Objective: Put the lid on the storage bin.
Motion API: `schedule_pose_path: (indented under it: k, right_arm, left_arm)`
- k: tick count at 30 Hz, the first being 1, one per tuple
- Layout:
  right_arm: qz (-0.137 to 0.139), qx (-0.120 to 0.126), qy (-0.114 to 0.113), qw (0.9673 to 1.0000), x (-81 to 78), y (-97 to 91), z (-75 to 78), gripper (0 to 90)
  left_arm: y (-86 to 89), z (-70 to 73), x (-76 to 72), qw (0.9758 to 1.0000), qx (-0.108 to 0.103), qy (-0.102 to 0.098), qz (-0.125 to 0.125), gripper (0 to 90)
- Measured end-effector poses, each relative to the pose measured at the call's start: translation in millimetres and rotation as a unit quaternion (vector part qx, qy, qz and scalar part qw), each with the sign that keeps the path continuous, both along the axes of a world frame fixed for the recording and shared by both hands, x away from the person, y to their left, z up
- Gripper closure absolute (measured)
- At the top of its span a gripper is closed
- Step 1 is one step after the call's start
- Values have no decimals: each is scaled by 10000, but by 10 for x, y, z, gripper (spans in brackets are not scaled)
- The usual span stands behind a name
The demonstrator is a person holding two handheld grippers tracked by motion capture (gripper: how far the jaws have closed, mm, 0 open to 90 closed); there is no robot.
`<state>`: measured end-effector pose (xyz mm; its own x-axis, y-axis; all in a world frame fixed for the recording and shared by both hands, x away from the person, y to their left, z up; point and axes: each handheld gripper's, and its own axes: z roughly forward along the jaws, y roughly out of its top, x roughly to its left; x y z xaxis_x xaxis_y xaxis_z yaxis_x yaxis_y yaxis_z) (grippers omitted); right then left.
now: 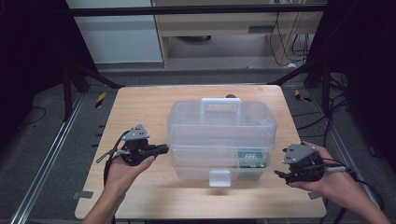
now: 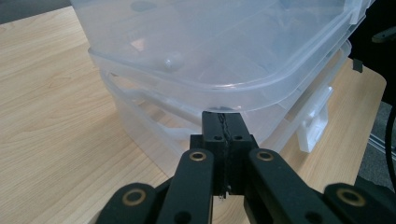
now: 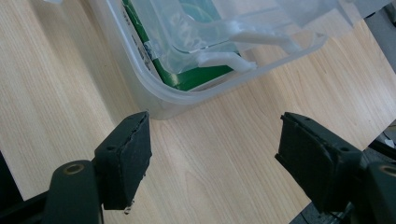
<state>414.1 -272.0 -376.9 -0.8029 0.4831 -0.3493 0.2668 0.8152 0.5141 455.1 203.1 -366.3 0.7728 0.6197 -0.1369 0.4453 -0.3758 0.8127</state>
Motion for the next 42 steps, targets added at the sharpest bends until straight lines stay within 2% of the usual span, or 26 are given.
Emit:
schedule_pose_path:
  k: [14,24,27,30,33,38,42]
  right_arm:
    - [-163,39,33,9999,42,-55,-115,251]
    - [-334,85,3,9994,95,-71,-197,245]
    - [-407,74,-13,9991,121,-87,-214,242]
    - [-491,60,-57,9988,151,-112,-225,233]
    - [-627,7,-116,9980,193,-147,-231,223]
    - [-892,-30,-198,9958,302,-199,-300,207]
    - [-1111,-73,-144,9937,447,-222,-402,228]
  left_arm:
    - [-15,-146,-64,9999,159,30,-34,899]
    - [-22,-188,-83,9997,228,29,-39,900]
    - [-18,-209,-88,9995,319,36,-55,900]
    - [14,-248,-87,9980,623,54,-81,900]
    - [118,-281,-52,9965,822,132,-35,900]
    - [345,-368,99,9936,1057,247,304,900]
    - [475,-493,263,9891,1328,313,561,899]
